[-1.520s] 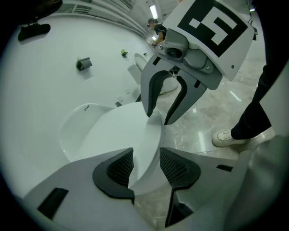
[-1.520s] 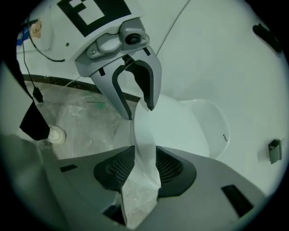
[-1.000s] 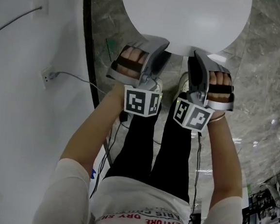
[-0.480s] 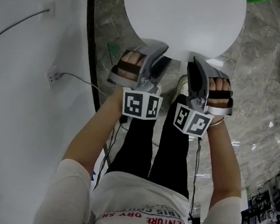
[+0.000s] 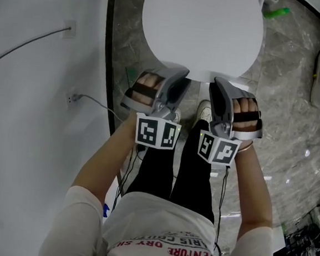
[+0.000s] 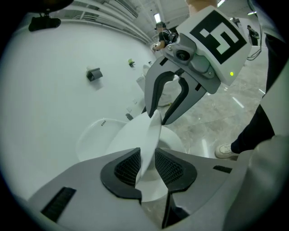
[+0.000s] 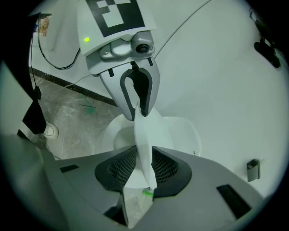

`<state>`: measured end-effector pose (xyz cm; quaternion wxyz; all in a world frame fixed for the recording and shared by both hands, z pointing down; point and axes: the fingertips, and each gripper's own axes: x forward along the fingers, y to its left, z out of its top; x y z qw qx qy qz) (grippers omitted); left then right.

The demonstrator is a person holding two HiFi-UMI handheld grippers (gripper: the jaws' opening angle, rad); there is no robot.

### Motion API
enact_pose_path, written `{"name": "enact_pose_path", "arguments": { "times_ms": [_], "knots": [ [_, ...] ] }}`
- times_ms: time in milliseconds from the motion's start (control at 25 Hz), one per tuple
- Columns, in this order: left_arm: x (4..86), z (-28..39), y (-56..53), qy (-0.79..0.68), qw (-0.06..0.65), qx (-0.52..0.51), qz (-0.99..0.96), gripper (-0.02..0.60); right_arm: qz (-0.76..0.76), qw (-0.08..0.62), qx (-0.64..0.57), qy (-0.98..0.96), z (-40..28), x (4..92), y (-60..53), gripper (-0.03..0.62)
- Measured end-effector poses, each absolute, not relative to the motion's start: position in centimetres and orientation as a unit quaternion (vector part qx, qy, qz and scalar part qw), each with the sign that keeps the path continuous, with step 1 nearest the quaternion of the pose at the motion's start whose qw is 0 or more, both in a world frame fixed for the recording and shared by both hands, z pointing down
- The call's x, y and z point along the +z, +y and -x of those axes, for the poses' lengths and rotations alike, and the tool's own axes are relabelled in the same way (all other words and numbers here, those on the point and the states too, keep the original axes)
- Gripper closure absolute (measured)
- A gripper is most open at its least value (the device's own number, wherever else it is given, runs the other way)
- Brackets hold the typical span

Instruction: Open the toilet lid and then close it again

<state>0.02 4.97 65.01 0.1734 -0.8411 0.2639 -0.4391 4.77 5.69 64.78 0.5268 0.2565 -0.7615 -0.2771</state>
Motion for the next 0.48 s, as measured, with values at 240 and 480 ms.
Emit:
{"name": "enact_pose_path", "arguments": {
  "times_ms": [240,480],
  "knots": [
    [58.5,0.2,3.0,0.281,0.202,-0.421,0.838,0.499,-0.281,0.515,-0.305,-0.75,-4.4,58.8,3.5,0.53],
    [53.8,0.6,0.2,0.303,0.211,-0.402,0.838,0.509,-0.307,0.534,-0.304,-0.727,-4.7,54.7,0.0,0.548]
  ]
}}
